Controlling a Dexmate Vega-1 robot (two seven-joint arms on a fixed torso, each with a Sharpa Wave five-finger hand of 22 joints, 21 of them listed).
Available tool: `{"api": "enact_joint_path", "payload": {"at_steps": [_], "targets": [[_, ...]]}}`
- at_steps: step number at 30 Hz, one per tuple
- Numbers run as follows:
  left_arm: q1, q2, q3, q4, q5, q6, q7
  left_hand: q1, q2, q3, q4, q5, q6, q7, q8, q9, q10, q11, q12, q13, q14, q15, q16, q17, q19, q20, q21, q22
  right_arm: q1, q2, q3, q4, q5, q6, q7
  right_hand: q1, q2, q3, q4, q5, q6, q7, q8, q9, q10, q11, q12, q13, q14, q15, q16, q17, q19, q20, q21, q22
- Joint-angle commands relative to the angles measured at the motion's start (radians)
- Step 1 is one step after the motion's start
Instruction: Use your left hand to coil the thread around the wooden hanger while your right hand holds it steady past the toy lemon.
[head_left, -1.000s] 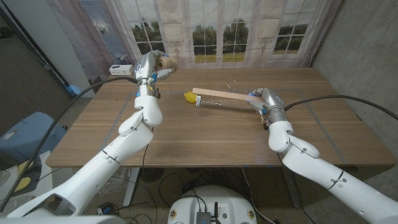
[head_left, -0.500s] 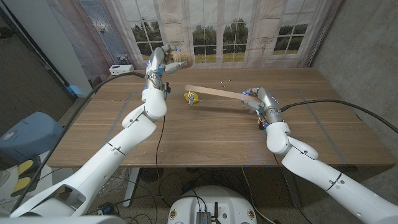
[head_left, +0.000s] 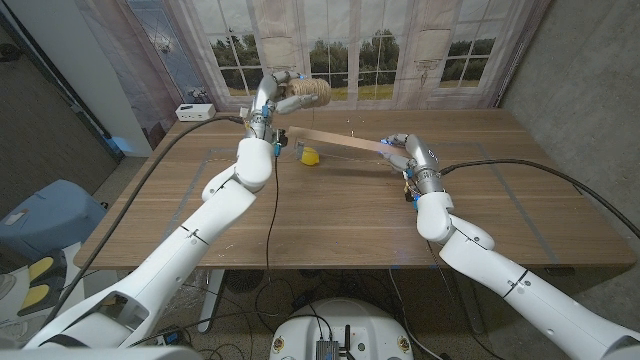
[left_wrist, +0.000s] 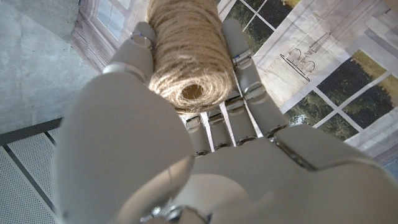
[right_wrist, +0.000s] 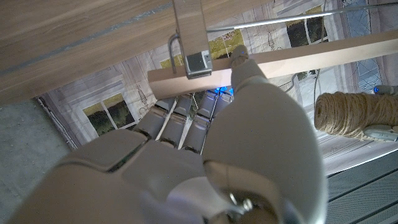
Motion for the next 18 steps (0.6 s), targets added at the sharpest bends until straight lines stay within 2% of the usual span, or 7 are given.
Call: {"api": "enact_joint_path", "payload": {"at_steps": [1,12,18], "targets": [[0.020,0.001,-0.010,-0.051,-0.110,-0.038,-0.062,0.259,0.264,0.012,0.014,0.006,0.080,0.074,0.006,0.061,0.059,-0.049,0.051,0.127,0.172,-0.242,-0.003,0.000,0.006,-0.050,0.008,0.003,0.059,0.059,-0.051,0.069,-0.107,-0.073,-0.044,0.031,0.037,0.002,0.003,0.005,0.090,-0.036,0.010,0.043,0.007,-0.002,0.005,0.004,0.000,-0.176,-0.007,0.006,0.005,0.002,0.005,0.004],[0.067,0.031,-0.038,-0.140,-0.210,0.014,-0.103,0.259,0.263,0.014,0.014,0.008,0.076,0.076,0.006,0.066,0.055,-0.045,0.052,0.130,0.180,-0.242,-0.011,-0.004,0.010,-0.050,0.014,0.003,0.096,0.114,-0.082,0.161,-0.153,-0.118,-0.118,0.035,0.037,0.000,0.002,0.006,0.091,-0.037,0.012,0.043,0.007,-0.003,0.003,0.003,-0.001,-0.178,-0.009,0.007,0.006,0.001,0.007,0.004],[0.109,0.055,-0.071,-0.193,-0.301,0.055,-0.130,0.259,0.263,0.016,0.013,0.010,0.075,0.076,0.005,0.068,0.056,-0.045,0.052,0.130,0.183,-0.243,-0.015,-0.006,0.013,-0.049,0.017,0.003,0.107,0.159,-0.087,0.217,-0.181,-0.120,-0.221,0.037,0.036,-0.002,0.001,0.006,0.092,-0.038,0.013,0.043,0.009,-0.003,0.003,0.002,-0.003,-0.178,-0.010,0.008,0.006,0.000,0.008,0.004]]}}
